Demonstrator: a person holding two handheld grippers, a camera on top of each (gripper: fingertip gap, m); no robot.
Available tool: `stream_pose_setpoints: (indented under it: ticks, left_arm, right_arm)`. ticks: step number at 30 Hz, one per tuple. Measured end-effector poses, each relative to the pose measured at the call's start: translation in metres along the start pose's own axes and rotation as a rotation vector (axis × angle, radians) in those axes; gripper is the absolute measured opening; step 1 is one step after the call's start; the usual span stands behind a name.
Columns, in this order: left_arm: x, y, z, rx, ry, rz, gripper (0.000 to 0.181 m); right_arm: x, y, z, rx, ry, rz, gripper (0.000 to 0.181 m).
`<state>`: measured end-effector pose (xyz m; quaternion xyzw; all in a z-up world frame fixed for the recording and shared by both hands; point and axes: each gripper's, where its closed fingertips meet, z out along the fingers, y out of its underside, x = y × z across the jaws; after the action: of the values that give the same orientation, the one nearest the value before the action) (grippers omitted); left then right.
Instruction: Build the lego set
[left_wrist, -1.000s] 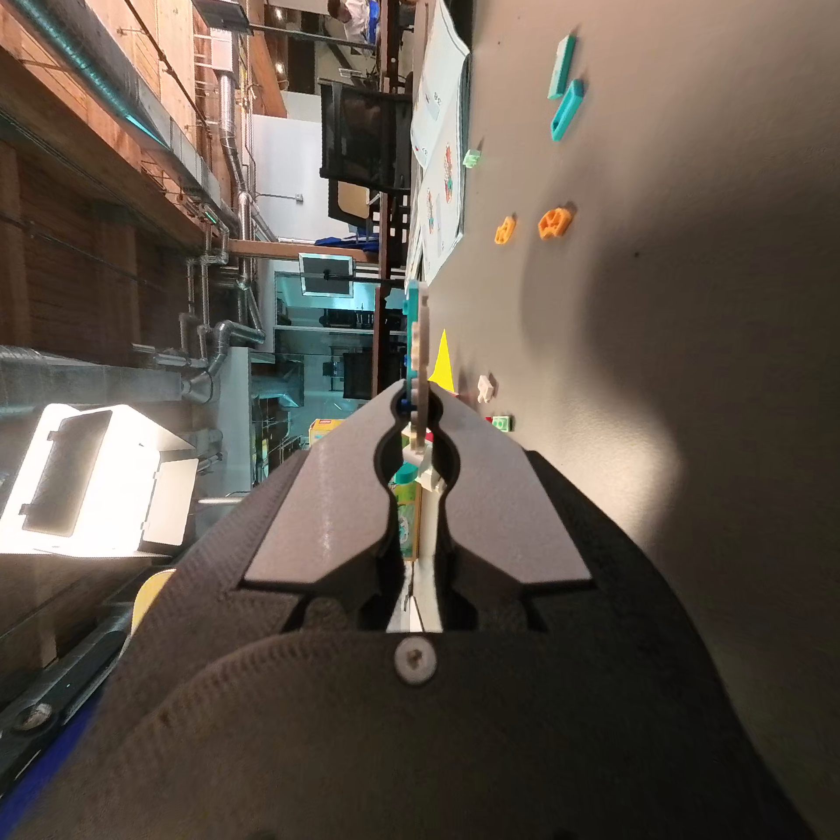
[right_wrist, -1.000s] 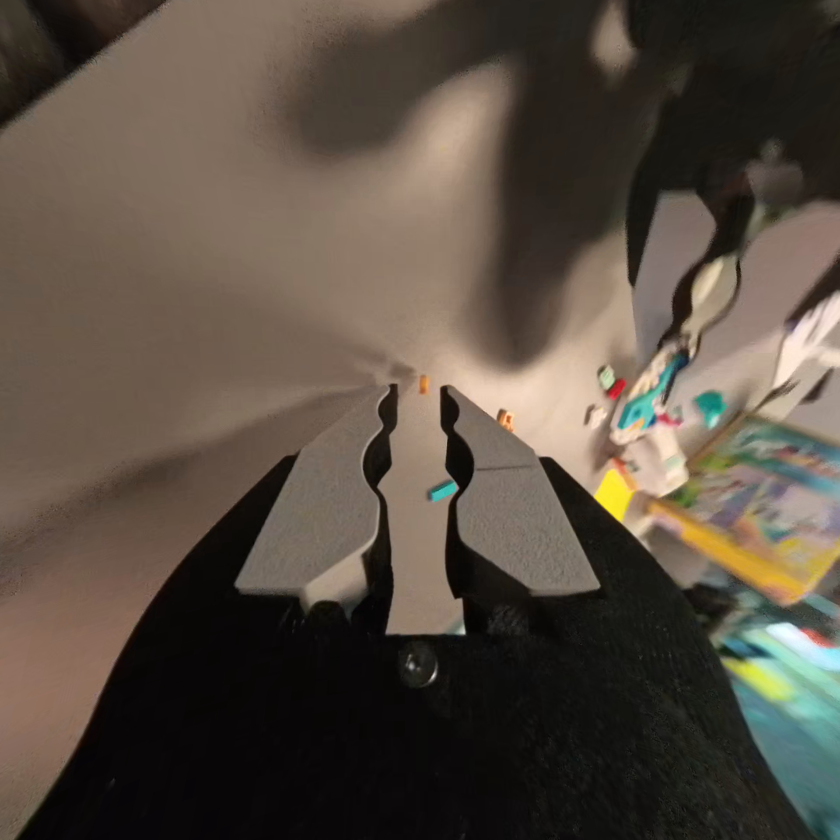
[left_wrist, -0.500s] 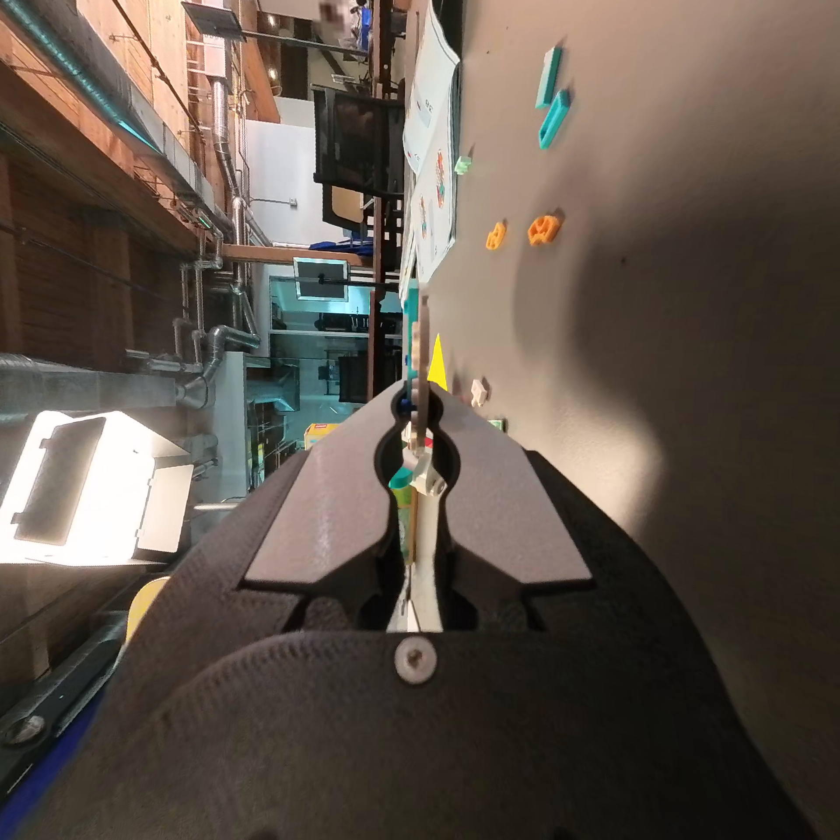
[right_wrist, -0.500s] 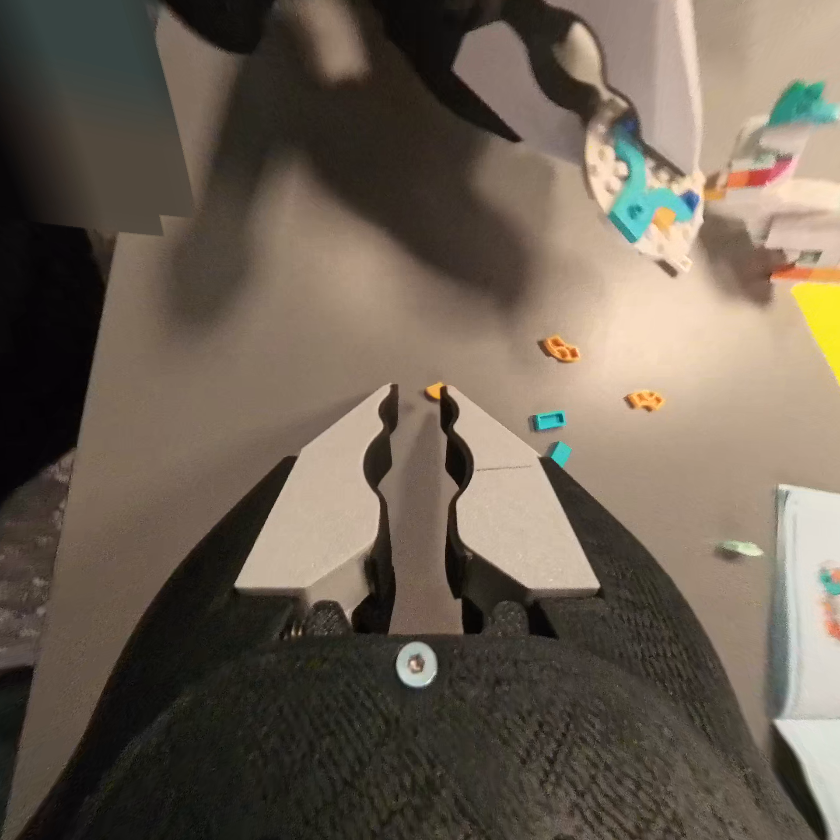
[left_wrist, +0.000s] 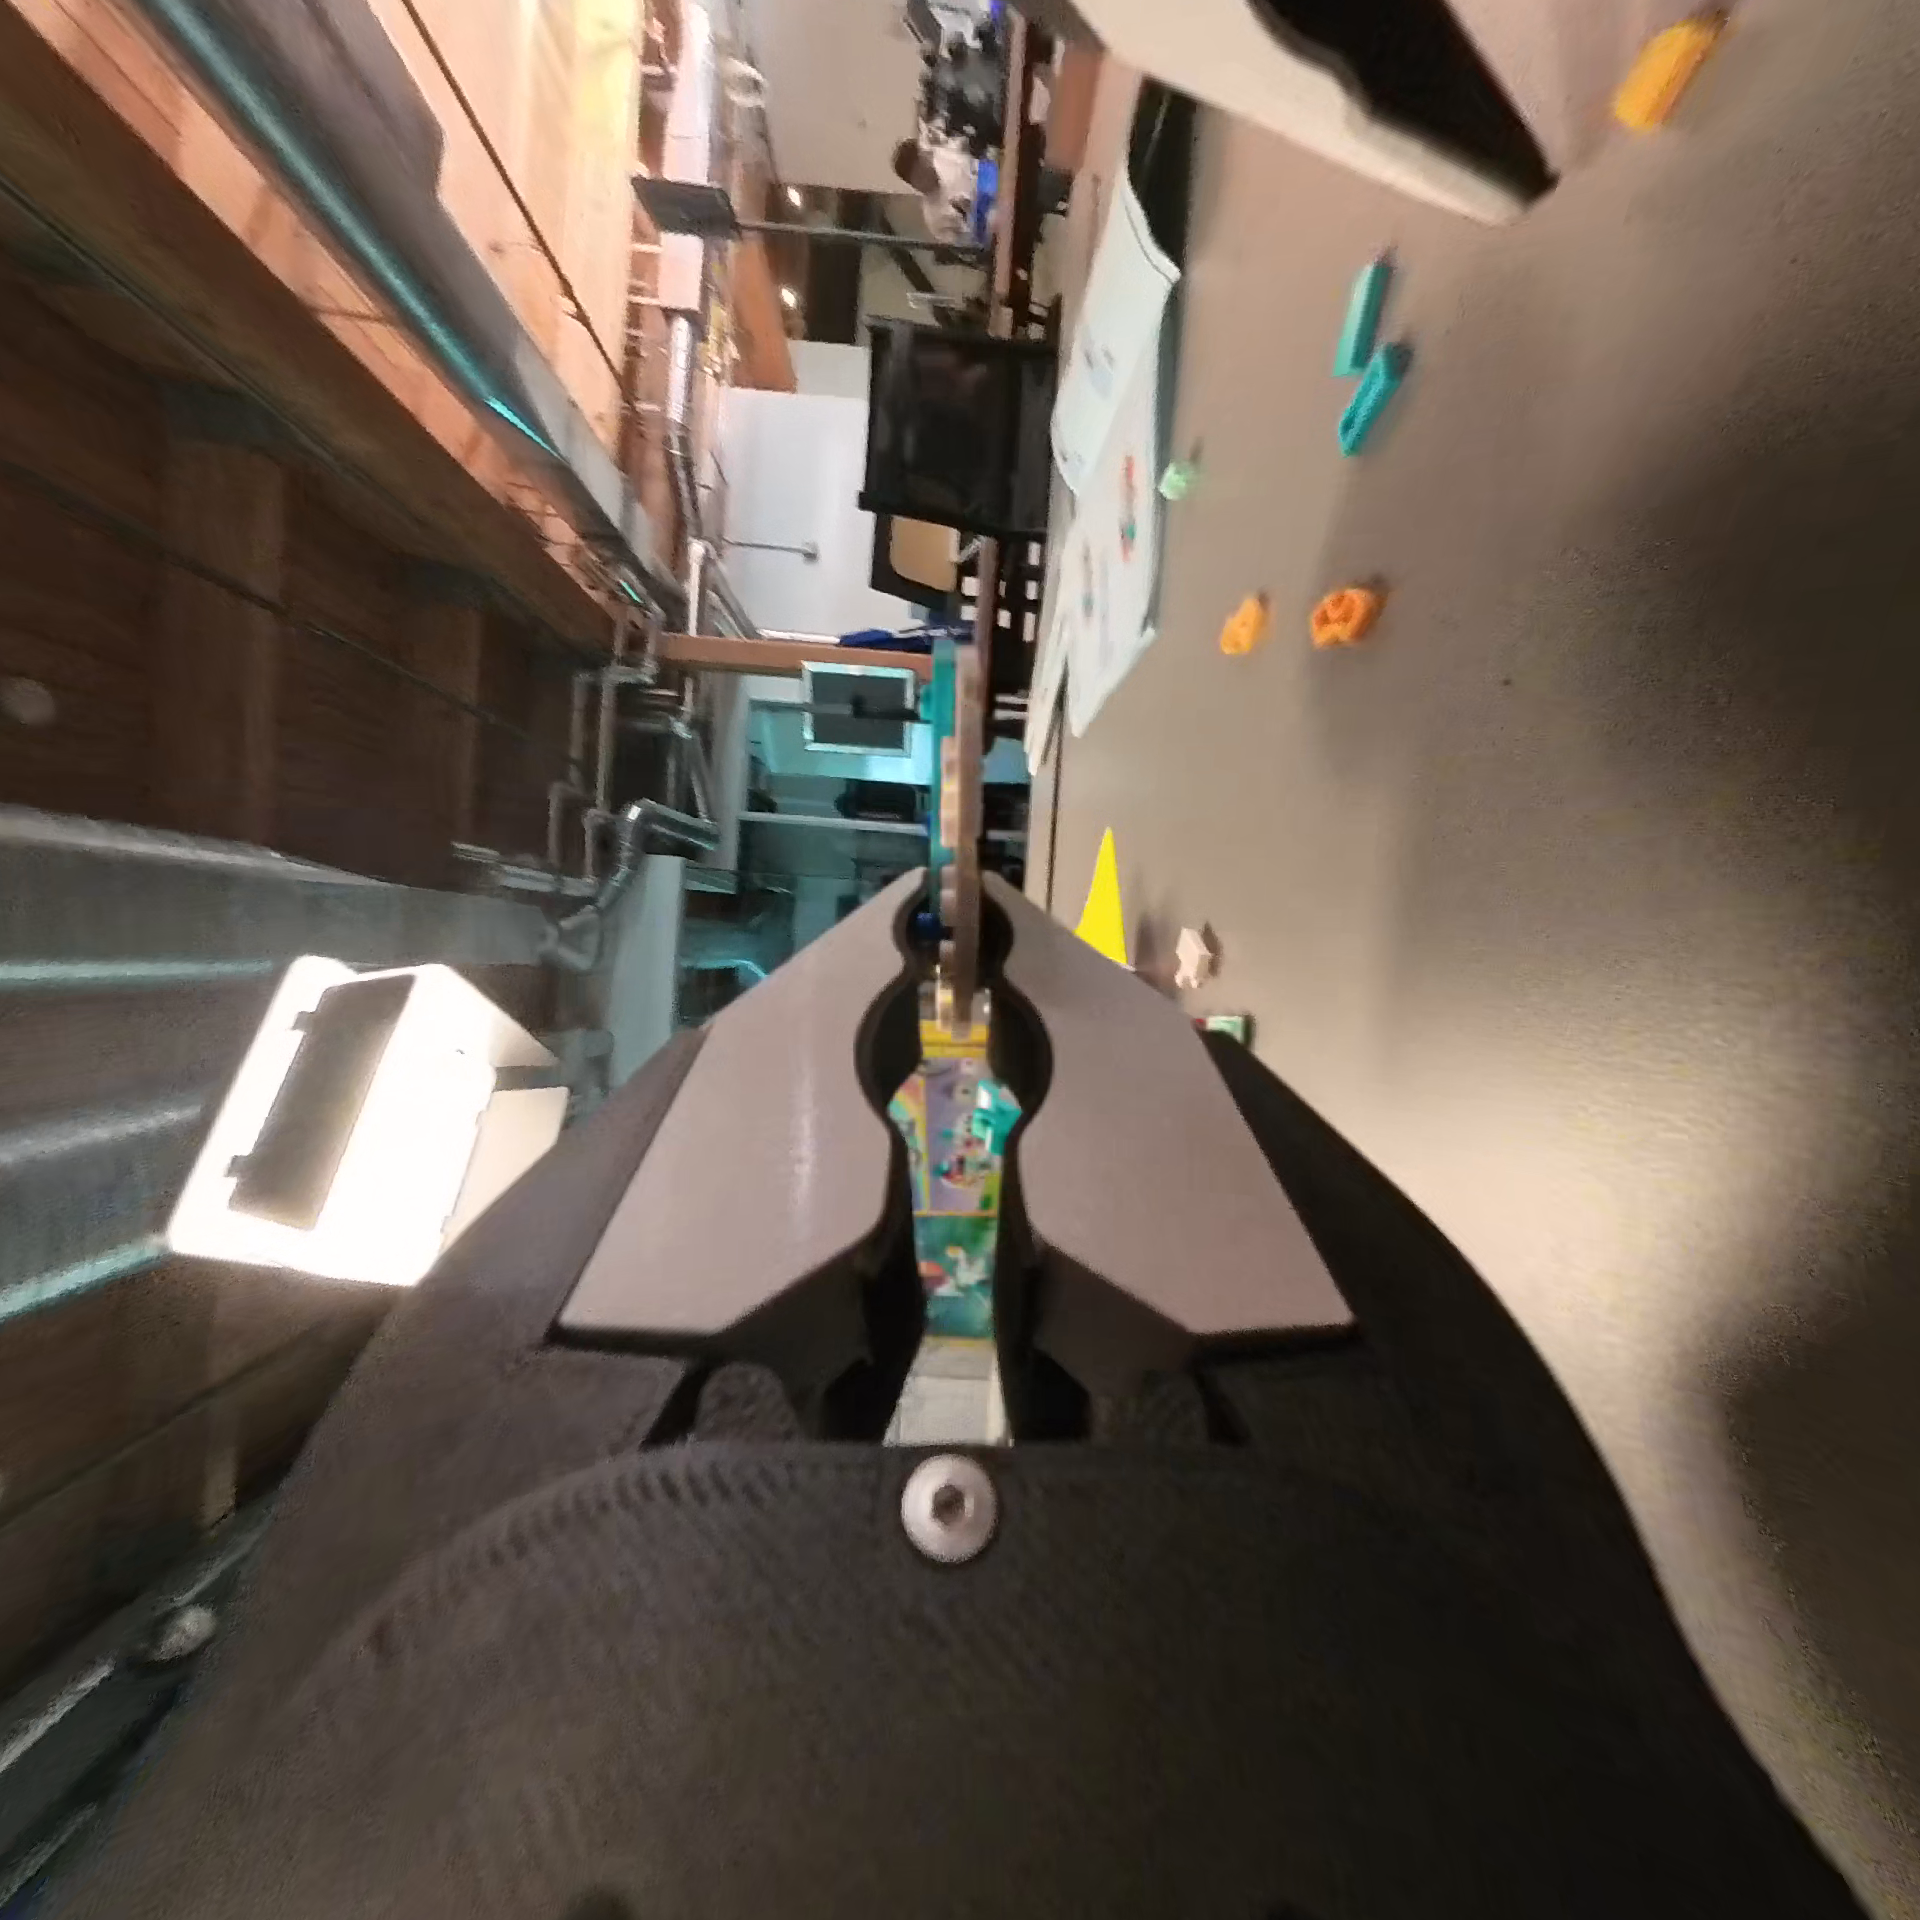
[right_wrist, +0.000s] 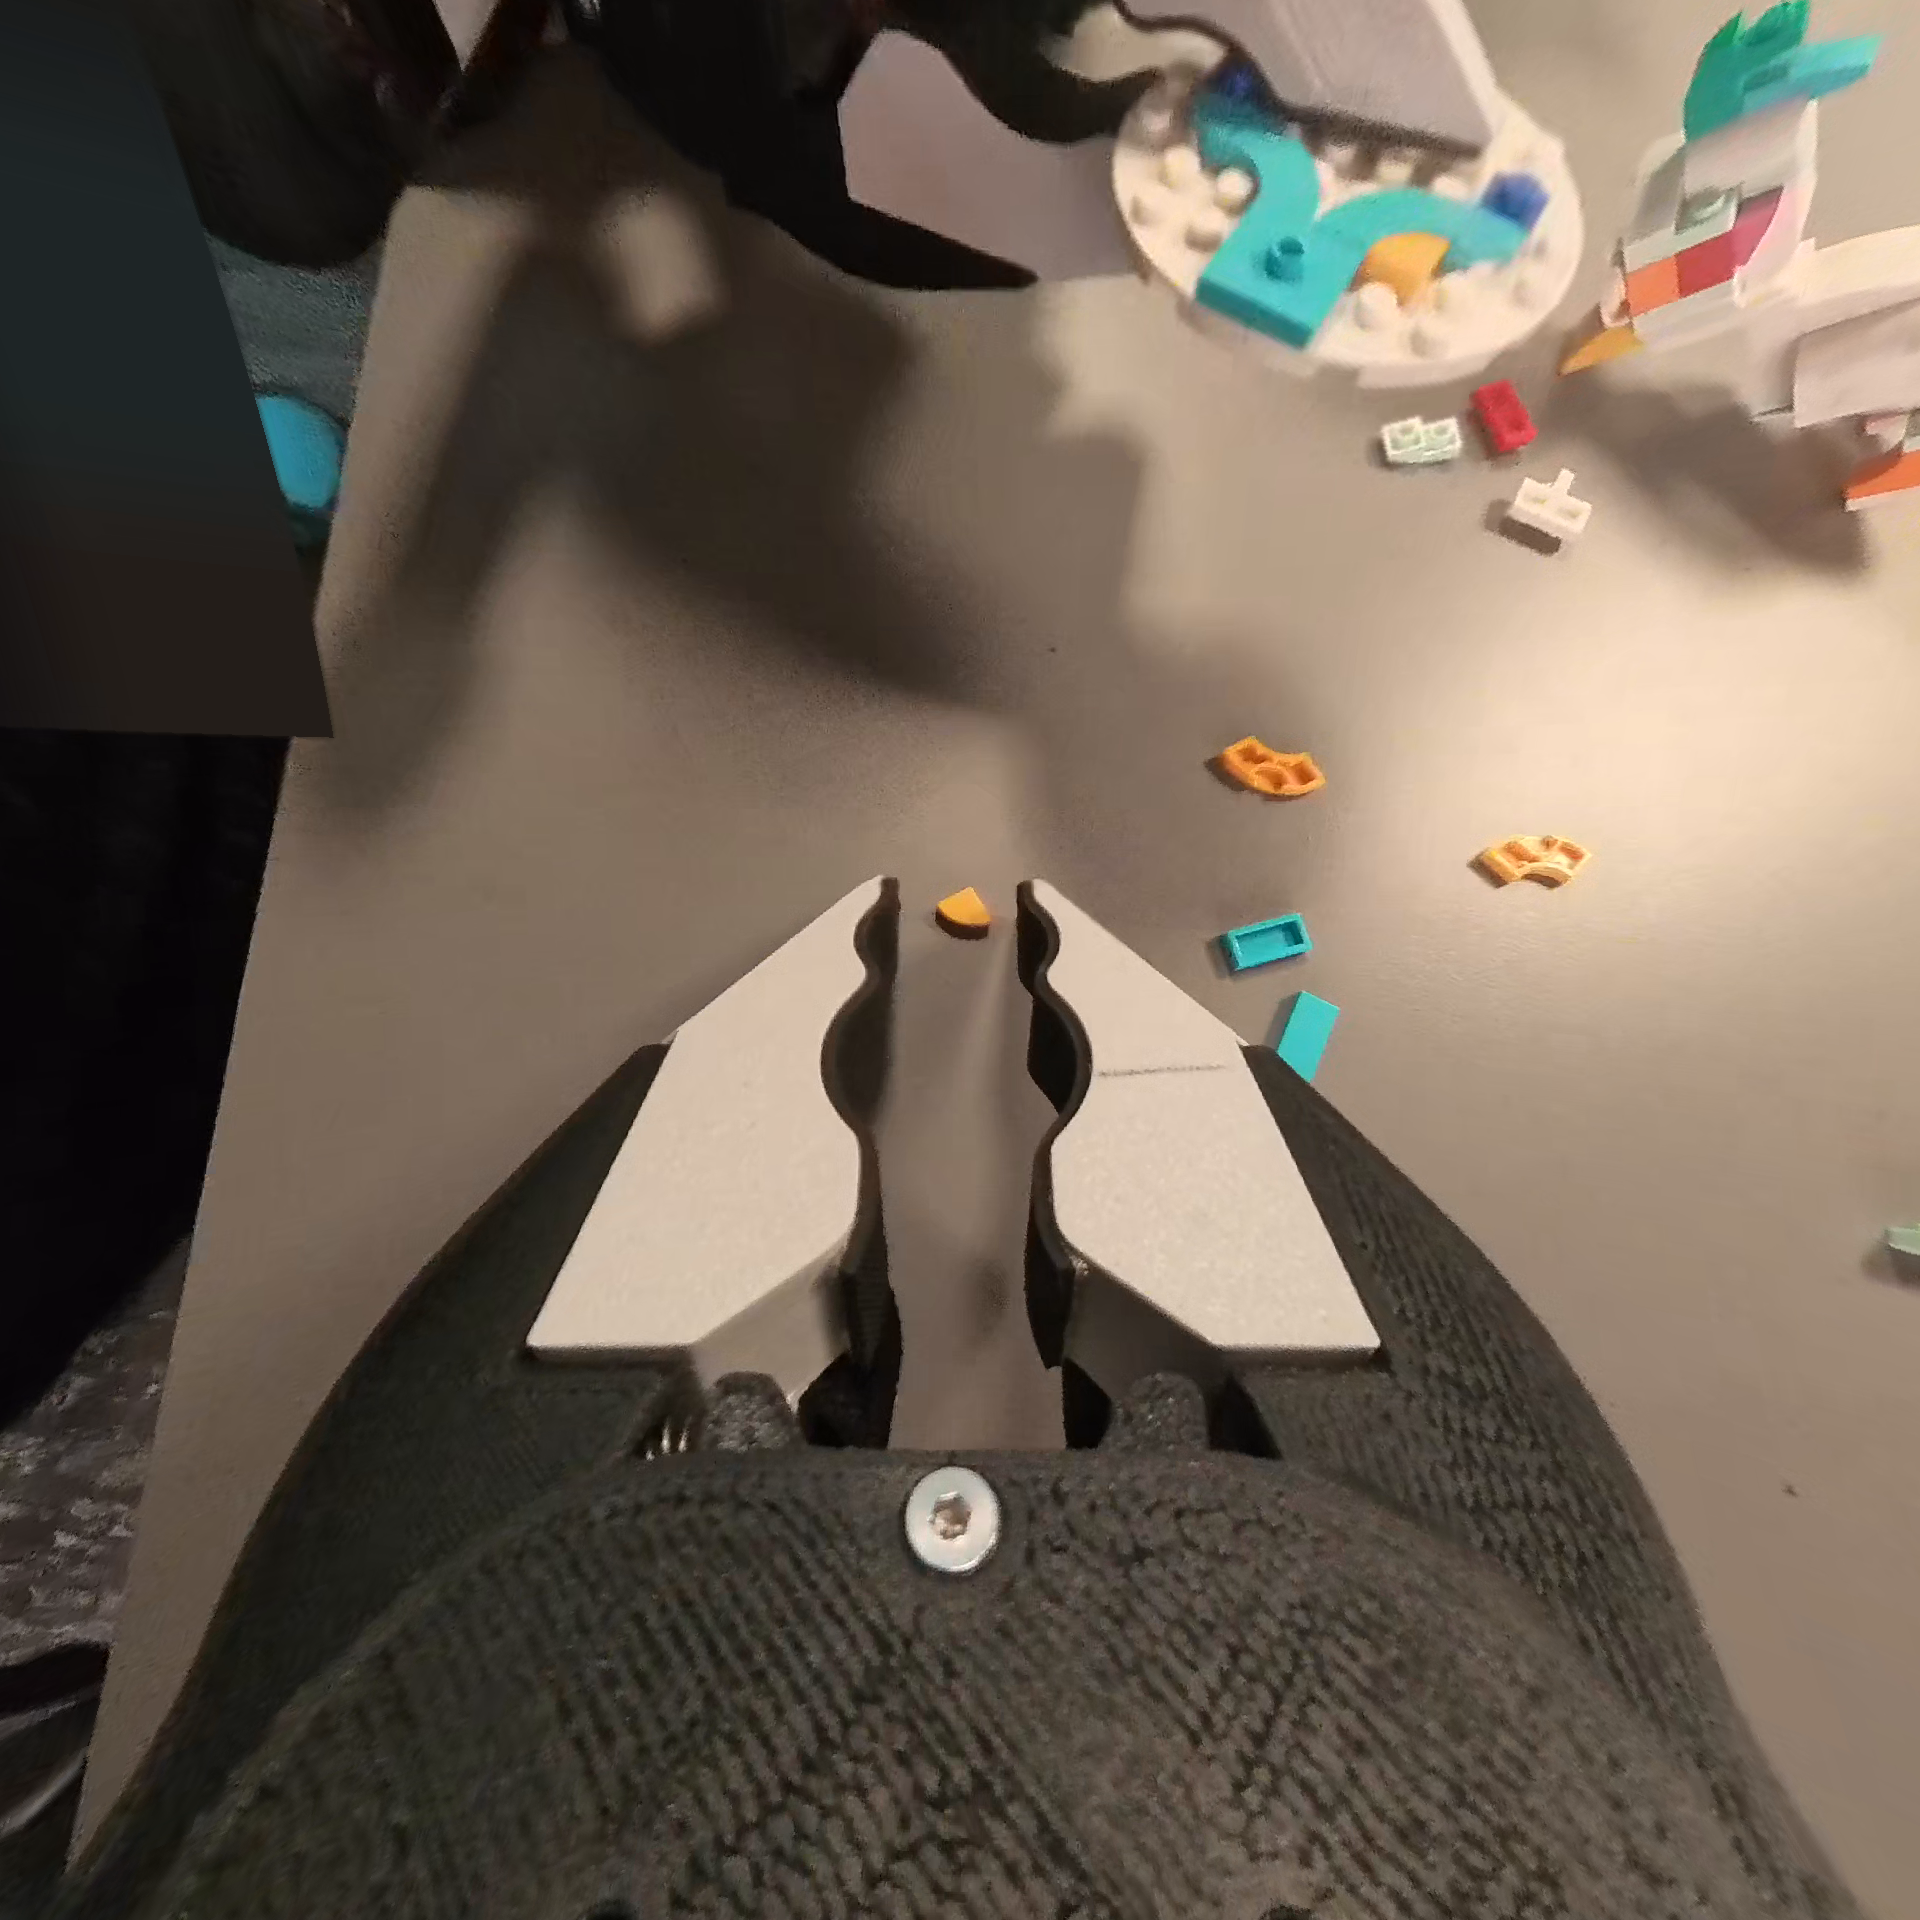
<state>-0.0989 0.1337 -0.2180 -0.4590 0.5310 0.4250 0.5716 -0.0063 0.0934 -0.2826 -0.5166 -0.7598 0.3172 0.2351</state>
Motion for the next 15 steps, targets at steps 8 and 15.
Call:
stream_pose_setpoints:
  ticks: [8,15]
  left_arm:
    - [0.005,-0.001,0.000,0.008,0.023,0.013,0.004]
    - [0.010,0.001,0.002,0.002,0.053,0.010,0.004]
  right_arm:
    - [-0.009,0.007,-0.003,-0.021,-0.078,0.028,0.019]
    - [-0.024,0.008,-0.006,-0.015,-0.144,0.026,0.018]
